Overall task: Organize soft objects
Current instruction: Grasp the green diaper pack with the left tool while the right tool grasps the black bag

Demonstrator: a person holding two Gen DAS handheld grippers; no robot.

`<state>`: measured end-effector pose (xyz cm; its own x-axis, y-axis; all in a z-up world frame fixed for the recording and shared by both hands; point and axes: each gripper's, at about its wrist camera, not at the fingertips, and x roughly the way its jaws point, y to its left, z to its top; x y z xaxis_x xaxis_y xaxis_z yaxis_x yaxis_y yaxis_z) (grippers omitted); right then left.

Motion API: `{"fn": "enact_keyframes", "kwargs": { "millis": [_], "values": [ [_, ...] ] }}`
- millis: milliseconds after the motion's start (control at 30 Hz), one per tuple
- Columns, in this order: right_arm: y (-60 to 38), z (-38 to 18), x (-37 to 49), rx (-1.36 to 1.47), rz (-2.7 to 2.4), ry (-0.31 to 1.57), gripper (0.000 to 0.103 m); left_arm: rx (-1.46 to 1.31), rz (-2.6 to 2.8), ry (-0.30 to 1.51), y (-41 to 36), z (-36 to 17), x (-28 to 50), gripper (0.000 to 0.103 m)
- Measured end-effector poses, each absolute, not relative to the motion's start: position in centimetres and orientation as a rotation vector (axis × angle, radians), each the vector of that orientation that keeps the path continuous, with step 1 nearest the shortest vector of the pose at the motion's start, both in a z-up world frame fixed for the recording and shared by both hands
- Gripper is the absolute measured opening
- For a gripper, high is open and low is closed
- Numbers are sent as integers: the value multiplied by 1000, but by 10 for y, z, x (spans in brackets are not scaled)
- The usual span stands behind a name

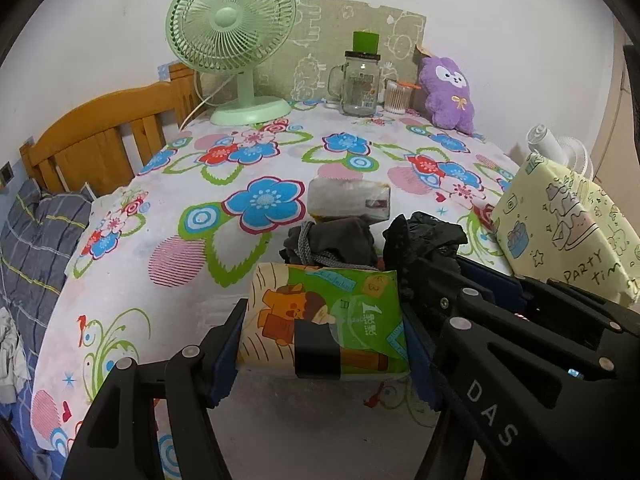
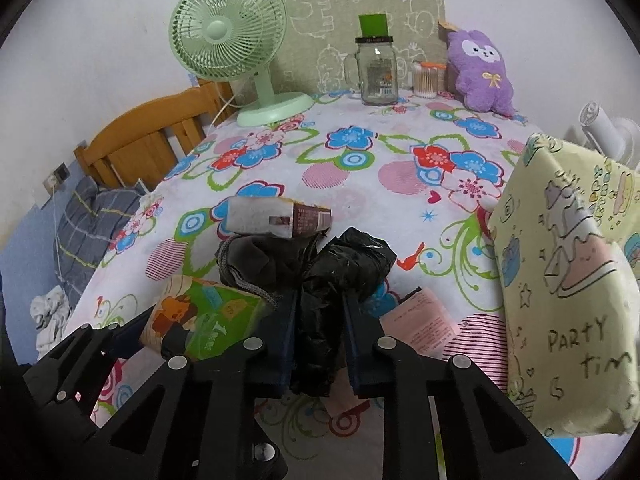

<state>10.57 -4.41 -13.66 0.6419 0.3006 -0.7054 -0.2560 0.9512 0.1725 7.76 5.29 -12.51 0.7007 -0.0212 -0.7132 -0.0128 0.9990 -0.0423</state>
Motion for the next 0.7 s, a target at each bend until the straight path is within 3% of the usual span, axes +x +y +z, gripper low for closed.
{"fn": "enact_keyframes", "kwargs": {
  "millis": [700],
  "values": [
    [-60,-90,79,57,310,722,24,-38,-8,703,38,-81,56,72]
  ]
}}
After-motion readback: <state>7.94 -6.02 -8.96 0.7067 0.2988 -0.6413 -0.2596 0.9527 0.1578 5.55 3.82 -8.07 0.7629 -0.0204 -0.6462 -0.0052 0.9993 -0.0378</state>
